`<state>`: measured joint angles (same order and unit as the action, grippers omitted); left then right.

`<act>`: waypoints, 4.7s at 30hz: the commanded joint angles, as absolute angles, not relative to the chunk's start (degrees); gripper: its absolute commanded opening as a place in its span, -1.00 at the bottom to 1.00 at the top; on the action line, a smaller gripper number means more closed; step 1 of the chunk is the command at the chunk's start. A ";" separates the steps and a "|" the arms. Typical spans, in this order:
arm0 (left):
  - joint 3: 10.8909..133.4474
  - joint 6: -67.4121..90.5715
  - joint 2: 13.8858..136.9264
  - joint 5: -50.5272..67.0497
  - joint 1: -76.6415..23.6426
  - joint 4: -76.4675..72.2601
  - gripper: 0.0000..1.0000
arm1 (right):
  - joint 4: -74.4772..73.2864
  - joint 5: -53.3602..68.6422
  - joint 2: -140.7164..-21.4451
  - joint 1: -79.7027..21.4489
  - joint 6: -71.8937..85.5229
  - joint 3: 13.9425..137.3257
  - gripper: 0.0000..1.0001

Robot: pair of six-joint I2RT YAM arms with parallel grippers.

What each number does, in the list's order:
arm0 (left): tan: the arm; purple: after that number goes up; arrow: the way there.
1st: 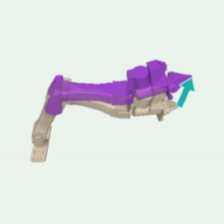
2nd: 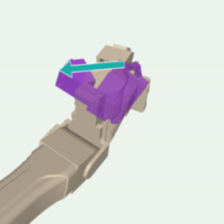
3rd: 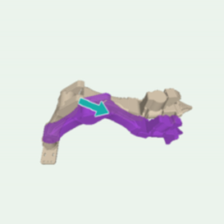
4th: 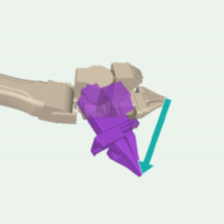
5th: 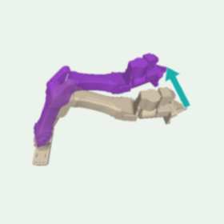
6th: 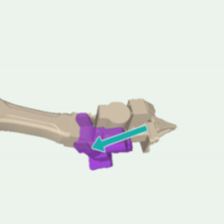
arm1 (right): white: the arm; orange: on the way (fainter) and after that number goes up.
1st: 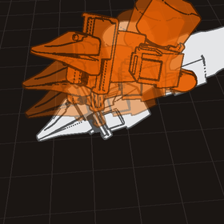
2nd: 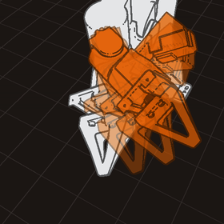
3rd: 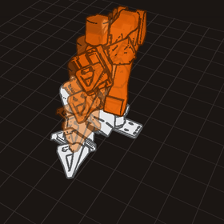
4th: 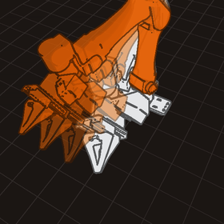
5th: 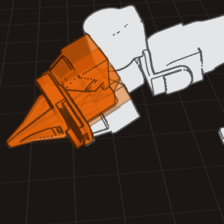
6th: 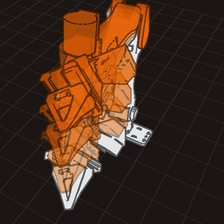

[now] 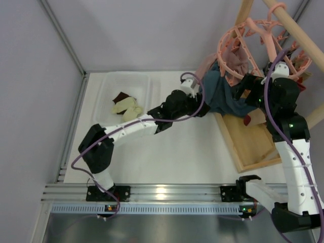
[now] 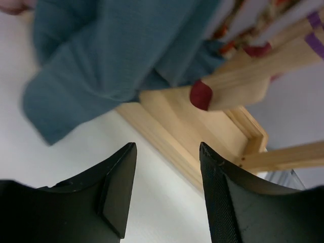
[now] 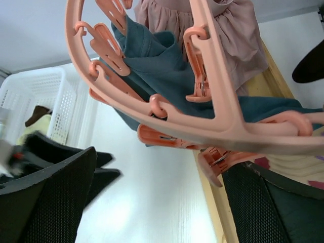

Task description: Remove the socks clipped to the hanger

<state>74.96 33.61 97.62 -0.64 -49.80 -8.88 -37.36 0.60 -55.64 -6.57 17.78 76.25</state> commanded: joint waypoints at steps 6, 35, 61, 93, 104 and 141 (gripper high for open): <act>90.24 27.79 116.53 15.29 -58.08 -23.27 0.50 | -41.92 0.36 -51.95 -5.98 18.63 79.01 0.99; 138.87 -12.03 159.95 -13.19 -67.94 -35.85 0.93 | -44.82 1.32 -48.87 -5.98 17.49 82.79 0.99; 82.99 8.86 114.54 9.48 -66.01 -42.36 -1.00 | -53.96 -1.05 -46.05 -5.98 16.00 88.85 0.99; 50.45 40.51 74.97 48.16 -39.11 -41.92 -0.96 | -42.99 2.55 -50.80 -5.89 15.64 85.35 0.75; 49.66 40.96 75.50 49.92 -38.76 -41.92 -0.96 | -34.72 0.35 -49.83 -5.98 16.43 80.33 0.19; 50.01 42.10 77.52 50.80 -38.76 -41.92 -0.99 | -20.92 -1.67 -46.14 -4.83 16.35 69.96 -0.08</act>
<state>50.00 42.11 77.91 49.25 -39.05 -39.24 -25.47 -2.66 -45.87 -6.28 17.02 71.07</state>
